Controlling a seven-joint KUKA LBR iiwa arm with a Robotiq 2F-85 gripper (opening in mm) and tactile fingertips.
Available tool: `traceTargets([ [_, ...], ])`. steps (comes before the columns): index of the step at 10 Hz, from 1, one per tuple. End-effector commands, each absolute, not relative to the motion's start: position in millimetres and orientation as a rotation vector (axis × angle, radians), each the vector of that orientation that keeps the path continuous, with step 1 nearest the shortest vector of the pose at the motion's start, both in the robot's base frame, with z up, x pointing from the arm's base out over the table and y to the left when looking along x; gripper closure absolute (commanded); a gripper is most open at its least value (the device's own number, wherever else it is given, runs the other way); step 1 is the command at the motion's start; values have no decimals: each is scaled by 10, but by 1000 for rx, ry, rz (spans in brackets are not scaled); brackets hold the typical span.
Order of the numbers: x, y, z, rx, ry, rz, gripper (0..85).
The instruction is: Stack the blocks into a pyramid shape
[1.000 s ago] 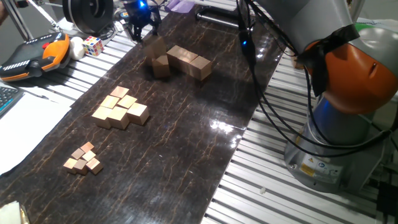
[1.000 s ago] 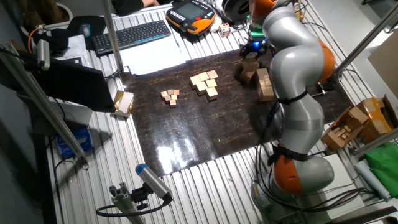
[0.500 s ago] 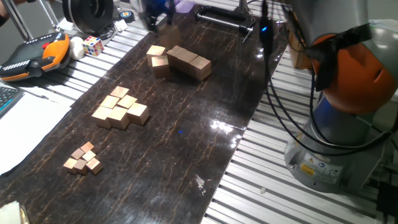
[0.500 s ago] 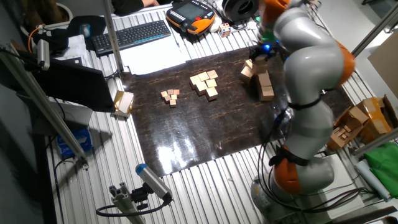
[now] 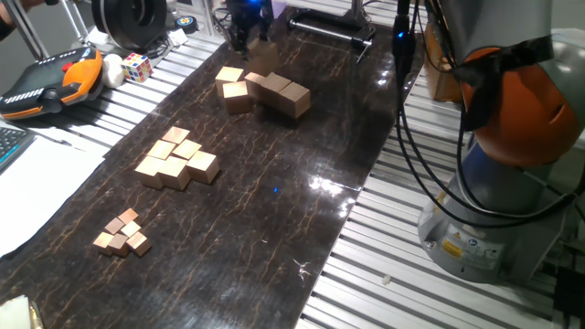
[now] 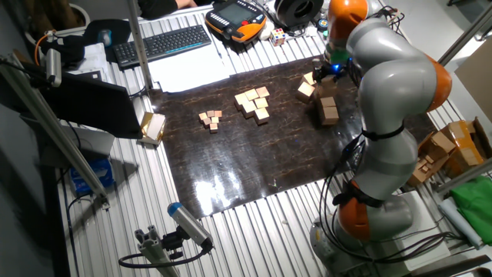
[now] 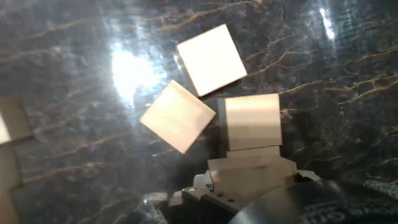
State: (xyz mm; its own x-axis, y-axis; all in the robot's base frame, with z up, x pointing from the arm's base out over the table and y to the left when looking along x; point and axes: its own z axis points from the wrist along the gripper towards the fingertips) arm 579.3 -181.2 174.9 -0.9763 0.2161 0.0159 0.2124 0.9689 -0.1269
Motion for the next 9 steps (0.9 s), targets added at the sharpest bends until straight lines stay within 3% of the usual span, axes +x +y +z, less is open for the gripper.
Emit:
traceTargets([
  [1, 5766, -1840, 1715, -320, -3091, 206, 260],
  [9, 5650, -1907, 1655, -322, -3098, 184, 300],
])
